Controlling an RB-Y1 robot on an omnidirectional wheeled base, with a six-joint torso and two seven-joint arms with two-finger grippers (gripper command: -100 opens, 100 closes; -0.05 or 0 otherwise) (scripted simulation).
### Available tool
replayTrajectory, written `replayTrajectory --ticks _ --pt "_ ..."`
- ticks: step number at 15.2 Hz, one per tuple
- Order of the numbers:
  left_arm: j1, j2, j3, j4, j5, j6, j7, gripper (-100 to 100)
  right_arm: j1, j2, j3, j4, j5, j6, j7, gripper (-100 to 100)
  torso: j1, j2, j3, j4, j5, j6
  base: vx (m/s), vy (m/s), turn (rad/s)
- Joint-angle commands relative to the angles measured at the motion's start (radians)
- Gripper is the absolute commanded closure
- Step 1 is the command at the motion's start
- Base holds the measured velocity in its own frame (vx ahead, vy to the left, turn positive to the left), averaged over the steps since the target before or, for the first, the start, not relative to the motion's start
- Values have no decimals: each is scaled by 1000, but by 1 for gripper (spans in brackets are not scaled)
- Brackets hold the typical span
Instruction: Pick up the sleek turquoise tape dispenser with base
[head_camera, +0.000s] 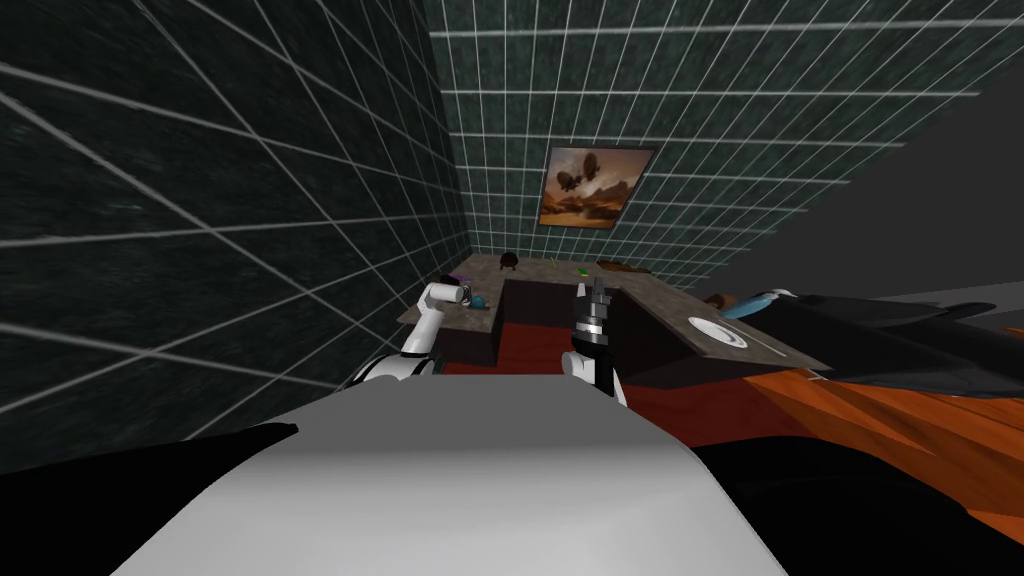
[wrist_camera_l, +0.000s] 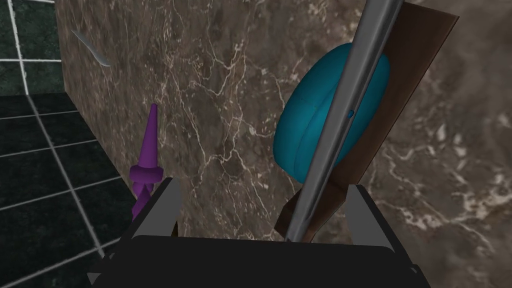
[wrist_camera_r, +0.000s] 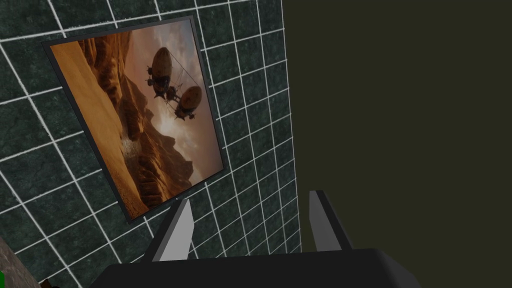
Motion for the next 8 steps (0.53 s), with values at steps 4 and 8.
replayTrajectory --ticks 4,8 --pt "-53 -1 1 53 9 105 28 -100 0 0 0 0 0 0 0 0 0 0 0 0 0 0 23 1 -1" --pt "-90 -2 1 92 15 177 48 -100 0 0 0 0 0 0 0 0 0 0 0 0 0 0 24 -1 -6"
